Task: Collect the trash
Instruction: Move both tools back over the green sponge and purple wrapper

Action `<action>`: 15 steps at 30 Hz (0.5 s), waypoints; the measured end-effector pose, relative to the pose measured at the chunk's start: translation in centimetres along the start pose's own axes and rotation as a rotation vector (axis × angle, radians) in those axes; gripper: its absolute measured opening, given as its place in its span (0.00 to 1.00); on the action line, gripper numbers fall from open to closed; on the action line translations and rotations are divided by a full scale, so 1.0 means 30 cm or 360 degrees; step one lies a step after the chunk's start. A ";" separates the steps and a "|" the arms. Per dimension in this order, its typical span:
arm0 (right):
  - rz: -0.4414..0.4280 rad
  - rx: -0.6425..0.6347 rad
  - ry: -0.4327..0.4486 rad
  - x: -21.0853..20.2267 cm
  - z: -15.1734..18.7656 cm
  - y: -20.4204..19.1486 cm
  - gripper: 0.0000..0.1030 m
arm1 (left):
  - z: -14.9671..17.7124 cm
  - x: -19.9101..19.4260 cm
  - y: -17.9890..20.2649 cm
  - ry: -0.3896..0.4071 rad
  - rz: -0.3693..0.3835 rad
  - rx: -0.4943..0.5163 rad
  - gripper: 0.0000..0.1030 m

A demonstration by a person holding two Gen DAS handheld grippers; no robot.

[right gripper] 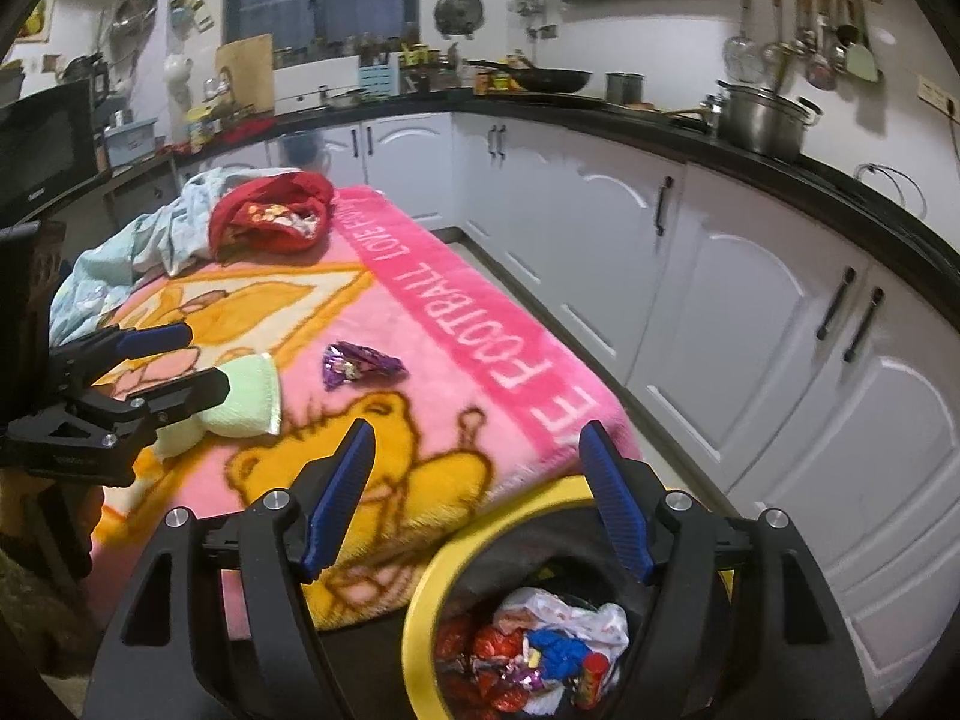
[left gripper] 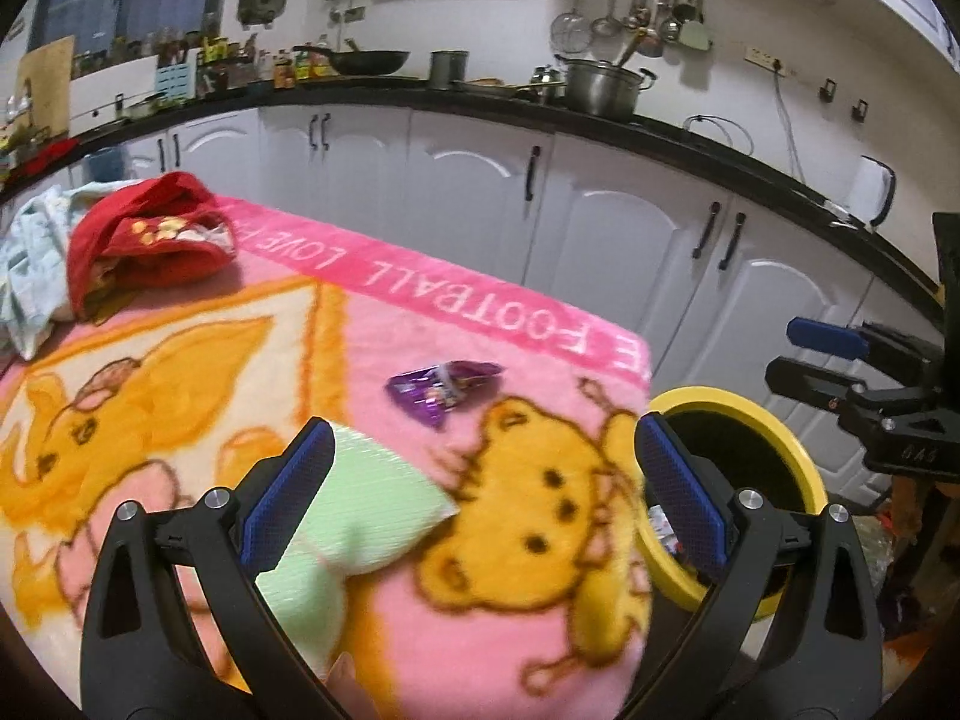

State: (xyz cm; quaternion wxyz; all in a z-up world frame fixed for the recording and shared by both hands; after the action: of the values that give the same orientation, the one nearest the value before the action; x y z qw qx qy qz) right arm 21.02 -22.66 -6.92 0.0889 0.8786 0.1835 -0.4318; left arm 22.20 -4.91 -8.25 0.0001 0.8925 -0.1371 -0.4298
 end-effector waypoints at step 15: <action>-0.0125 -0.0106 -0.0085 0.163 -0.154 -0.120 0.66 | 0.063 0.008 -0.202 -0.0107 -0.0069 0.0007 0.89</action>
State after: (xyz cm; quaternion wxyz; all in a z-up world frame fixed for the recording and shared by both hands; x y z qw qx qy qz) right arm 25.67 -16.71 -7.97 0.1060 0.8555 0.2297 -0.4518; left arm 22.37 1.08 -10.35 -0.0157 0.8803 -0.1185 -0.4592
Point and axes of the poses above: each gripper's, at about its wrist camera, not at the fingertips, and x roughly the way its jaws point, y to its right, z to its underside, the point moved 8 cm from there along x, roughly the way its jaws point, and after that the axes turned 15 degrees about -y, right-handed, at the moved point
